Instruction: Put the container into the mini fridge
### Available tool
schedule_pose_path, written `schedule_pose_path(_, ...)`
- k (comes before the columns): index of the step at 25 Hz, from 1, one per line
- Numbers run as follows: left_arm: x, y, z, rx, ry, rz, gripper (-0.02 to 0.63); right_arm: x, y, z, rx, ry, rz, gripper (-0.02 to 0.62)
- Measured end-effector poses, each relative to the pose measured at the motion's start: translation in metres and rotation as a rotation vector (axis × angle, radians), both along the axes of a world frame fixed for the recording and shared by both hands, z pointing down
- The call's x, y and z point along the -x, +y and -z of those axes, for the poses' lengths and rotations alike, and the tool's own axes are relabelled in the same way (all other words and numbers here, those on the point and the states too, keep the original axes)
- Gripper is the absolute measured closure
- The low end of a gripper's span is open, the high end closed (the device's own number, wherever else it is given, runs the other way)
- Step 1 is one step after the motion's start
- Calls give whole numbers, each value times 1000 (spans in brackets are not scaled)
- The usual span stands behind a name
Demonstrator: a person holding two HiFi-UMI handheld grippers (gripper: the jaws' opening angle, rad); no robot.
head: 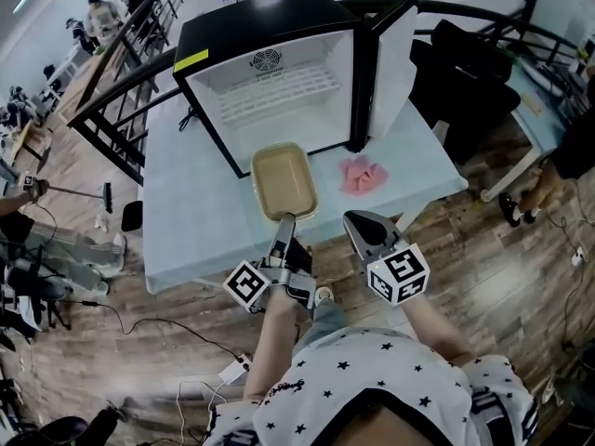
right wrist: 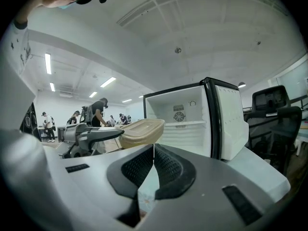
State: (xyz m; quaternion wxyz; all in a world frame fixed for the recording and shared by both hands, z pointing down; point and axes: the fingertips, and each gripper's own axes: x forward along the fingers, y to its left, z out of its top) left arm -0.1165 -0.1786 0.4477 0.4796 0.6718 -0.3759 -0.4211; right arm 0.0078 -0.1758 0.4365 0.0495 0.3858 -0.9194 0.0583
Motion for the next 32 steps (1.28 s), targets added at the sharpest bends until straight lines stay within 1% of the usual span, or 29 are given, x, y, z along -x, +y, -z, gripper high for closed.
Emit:
schedule_pose_path(11, 32, -91, 10, 1, 33, -17, 390, 31, -78, 10, -23, 4, -24, 574)
schedule_pose_path(20, 52, -154, 20, -10, 85, -29, 390, 54, -127, 9, -38, 8, -38, 574)
schedule_pose_path(29, 63, -195, 17, 12, 109, -26, 390, 62, -146, 8, -37, 17, -64, 574)
schedule_pose_path(32, 62, -207, 16, 19, 130, -24, 390, 61, -149, 6, -30, 19, -64, 574)
